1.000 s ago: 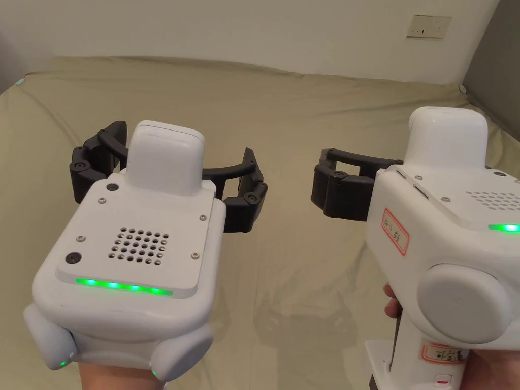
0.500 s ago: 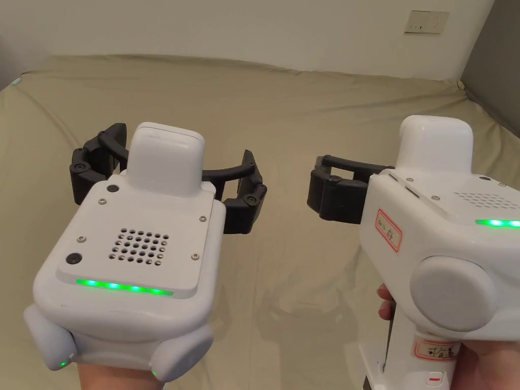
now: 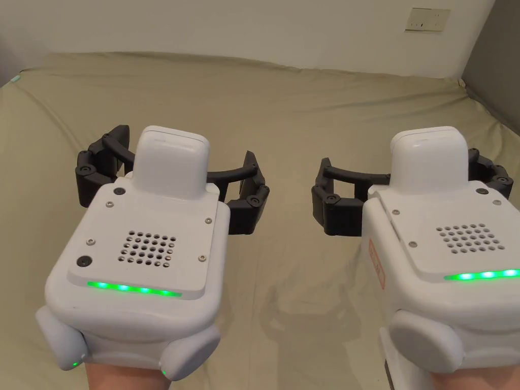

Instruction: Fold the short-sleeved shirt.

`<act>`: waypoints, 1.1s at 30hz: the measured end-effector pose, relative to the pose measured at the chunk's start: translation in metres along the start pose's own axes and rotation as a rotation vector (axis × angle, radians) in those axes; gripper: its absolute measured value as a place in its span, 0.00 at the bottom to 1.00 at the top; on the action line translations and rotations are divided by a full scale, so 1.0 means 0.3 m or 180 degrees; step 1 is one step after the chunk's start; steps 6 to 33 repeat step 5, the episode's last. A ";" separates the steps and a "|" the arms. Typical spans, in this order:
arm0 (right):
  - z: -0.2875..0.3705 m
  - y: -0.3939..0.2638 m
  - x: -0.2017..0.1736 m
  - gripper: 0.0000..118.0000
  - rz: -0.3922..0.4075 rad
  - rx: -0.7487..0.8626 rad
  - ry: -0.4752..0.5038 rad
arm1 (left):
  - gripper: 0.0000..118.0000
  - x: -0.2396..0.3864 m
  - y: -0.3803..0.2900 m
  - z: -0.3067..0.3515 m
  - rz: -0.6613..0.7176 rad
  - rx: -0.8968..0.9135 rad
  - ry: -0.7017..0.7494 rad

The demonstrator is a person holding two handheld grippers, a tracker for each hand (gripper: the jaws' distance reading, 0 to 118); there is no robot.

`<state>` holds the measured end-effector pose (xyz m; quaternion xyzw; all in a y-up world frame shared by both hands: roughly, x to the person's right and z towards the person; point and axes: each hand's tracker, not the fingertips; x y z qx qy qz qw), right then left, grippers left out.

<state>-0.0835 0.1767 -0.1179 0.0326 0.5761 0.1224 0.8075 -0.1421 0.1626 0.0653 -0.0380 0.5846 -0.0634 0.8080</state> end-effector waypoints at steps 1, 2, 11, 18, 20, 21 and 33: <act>0.003 -0.004 -0.003 1.00 0.0004 0.0031 0.0003 | 0.99 -0.001 0.000 -0.001 0.0014 -0.0003 -0.0002; 0.006 -0.005 -0.006 1.00 0.0012 0.0035 -0.0006 | 0.99 -0.001 -0.001 -0.002 0.0031 -0.0008 -0.0007; 0.009 0.000 -0.012 1.00 -0.0027 0.0026 0.0028 | 0.99 -0.005 -0.001 -0.002 0.0077 -0.0010 0.0005; 0.009 0.000 -0.012 1.00 -0.0027 0.0026 0.0028 | 0.99 -0.005 -0.001 -0.002 0.0077 -0.0010 0.0005; 0.009 0.000 -0.012 1.00 -0.0027 0.0026 0.0028 | 0.99 -0.005 -0.001 -0.002 0.0077 -0.0010 0.0005; 0.009 0.000 -0.012 1.00 -0.0027 0.0026 0.0028 | 0.99 -0.005 -0.001 -0.002 0.0077 -0.0010 0.0005; 0.009 0.000 -0.012 1.00 -0.0027 0.0026 0.0028 | 0.99 -0.005 -0.001 -0.002 0.0077 -0.0010 0.0005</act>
